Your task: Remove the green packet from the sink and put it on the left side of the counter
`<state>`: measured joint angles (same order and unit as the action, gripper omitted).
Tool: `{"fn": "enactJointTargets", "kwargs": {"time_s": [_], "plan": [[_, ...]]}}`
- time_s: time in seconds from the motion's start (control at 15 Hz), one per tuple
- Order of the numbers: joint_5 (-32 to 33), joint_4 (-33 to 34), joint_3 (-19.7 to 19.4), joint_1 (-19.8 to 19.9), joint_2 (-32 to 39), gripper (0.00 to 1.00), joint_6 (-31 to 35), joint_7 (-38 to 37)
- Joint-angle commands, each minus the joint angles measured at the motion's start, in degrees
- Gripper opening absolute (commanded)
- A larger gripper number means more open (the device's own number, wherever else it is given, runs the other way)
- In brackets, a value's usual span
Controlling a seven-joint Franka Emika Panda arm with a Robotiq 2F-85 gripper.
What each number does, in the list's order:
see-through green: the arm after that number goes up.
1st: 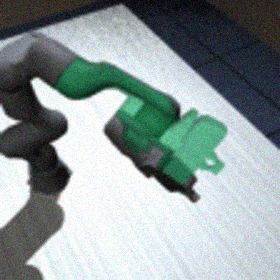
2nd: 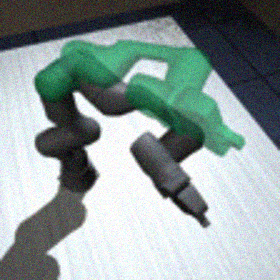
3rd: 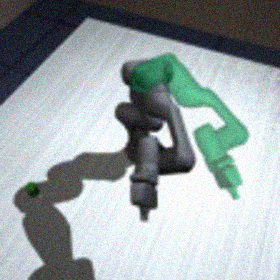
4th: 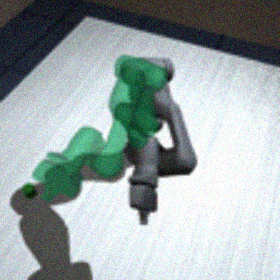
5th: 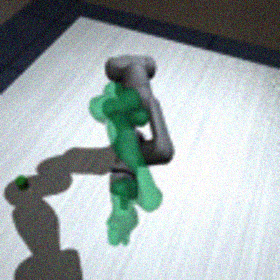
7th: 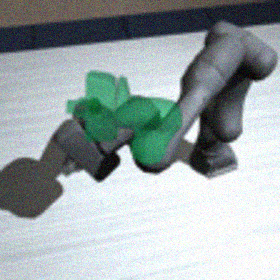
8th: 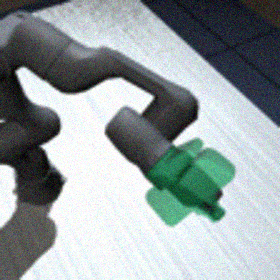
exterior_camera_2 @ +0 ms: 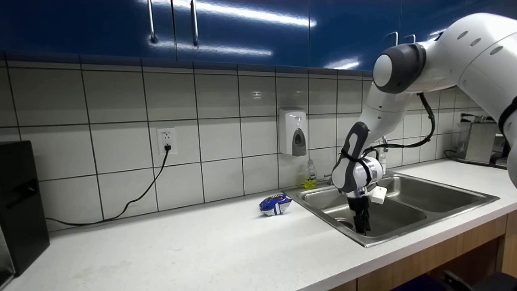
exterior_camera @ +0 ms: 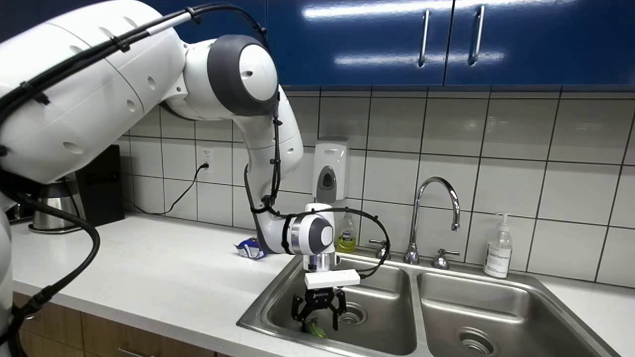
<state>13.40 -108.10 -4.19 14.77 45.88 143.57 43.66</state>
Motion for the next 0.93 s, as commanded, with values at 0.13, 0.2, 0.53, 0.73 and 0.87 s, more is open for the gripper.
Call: {"fn": "enactJointTargets", "kwargs": {"time_s": [0.13,0.2,0.53,0.73,0.87], "plan": [[1.2,-1.5,1.3,1.4,-1.6,1.00,1.2,5.4],[1.1,-1.3,1.4,1.5,-1.5,1.00,1.3,6.2],[0.1,-1.0,2.3,1.9,-0.6,1.00,2.4,8.1],[-0.8,-1.1,3.0,2.7,-0.1,1.00,3.1,8.9],[-1.5,-1.0,3.6,3.5,0.4,1.00,3.6,9.2]]}}
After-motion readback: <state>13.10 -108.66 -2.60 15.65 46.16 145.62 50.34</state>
